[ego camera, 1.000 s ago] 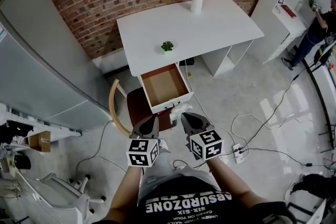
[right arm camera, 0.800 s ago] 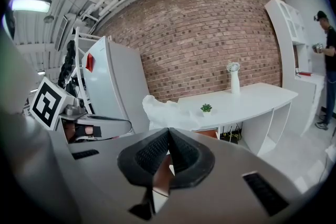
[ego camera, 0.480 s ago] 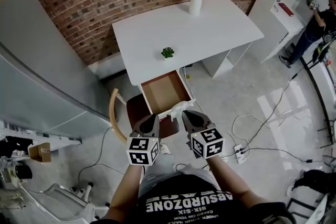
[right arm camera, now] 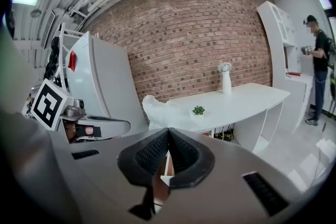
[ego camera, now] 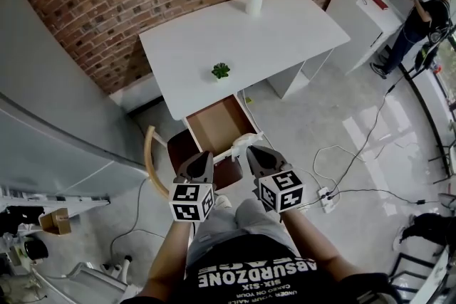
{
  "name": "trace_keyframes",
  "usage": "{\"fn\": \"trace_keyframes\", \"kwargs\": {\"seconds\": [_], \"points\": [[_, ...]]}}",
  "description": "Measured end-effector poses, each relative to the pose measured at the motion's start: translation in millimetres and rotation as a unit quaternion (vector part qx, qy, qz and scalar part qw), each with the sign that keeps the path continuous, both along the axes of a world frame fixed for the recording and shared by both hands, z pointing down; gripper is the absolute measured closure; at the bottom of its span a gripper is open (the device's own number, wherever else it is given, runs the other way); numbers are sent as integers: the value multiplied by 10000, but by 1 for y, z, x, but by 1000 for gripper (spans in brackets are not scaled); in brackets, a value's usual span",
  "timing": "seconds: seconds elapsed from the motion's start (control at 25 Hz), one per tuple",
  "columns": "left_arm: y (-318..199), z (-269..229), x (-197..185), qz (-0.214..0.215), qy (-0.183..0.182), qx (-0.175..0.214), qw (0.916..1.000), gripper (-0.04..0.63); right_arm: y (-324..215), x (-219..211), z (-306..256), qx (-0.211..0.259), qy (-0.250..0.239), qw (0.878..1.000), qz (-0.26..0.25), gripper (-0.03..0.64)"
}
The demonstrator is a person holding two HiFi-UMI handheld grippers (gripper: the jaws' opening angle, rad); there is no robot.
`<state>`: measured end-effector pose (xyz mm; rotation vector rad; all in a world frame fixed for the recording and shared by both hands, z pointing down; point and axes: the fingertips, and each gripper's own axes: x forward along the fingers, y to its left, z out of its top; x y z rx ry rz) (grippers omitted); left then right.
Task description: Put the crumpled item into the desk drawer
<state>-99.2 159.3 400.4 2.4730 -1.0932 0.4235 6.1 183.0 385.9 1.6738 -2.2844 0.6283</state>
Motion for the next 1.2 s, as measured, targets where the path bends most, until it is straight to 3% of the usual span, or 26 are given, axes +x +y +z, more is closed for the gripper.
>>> {"fn": "trace_keyframes", "kwargs": {"seconds": [0.6,1.2], "points": [[1,8,5,16,30,-125,9999,589,-3,8,9,-105,29,9999,39,618],[-43,11,31,-257,-45,-233,9994,589,-58,30,22,-311,-43,9989,-349,618]]}}
